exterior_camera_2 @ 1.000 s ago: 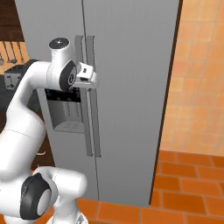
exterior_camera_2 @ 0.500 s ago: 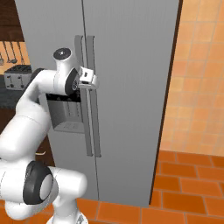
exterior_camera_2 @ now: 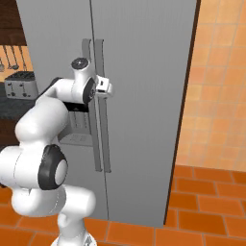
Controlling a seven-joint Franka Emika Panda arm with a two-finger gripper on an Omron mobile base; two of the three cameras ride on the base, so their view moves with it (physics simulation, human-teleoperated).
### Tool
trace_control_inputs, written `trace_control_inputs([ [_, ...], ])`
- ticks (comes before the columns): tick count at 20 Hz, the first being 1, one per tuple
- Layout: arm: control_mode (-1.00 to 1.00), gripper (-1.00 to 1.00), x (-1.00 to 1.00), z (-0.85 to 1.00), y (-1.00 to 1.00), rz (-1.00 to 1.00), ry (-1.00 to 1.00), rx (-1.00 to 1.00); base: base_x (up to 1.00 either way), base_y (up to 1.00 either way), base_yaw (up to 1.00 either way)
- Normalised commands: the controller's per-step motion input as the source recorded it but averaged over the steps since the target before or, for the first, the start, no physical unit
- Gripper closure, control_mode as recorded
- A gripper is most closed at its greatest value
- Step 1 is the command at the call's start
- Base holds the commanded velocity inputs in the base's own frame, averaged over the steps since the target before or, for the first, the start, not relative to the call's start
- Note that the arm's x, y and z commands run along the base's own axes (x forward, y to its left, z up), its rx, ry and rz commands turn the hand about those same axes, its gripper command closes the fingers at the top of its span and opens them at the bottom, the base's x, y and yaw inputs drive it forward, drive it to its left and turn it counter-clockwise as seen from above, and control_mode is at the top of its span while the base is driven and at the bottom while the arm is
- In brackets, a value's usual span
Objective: Grab a lemon wedge from the fridge and one ice cube from the ice bowl, and put them in the glass of lemonade.
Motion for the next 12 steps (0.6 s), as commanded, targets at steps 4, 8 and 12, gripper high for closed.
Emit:
trace_control_inputs([
  [4,-1.0,-1.0,0.44,-0.07,-0.23,0.0,0.0,0.0,0.0,0.0,0.0],
  [8,-1.0,-1.0,0.37,-0.12,-0.14,0.0,0.0,0.0,0.0,0.0,0.0],
  [12,-1.0,-1.0,0.36,-0.27,0.0,0.0,0.0,0.0,0.0,0.0,0.0],
])
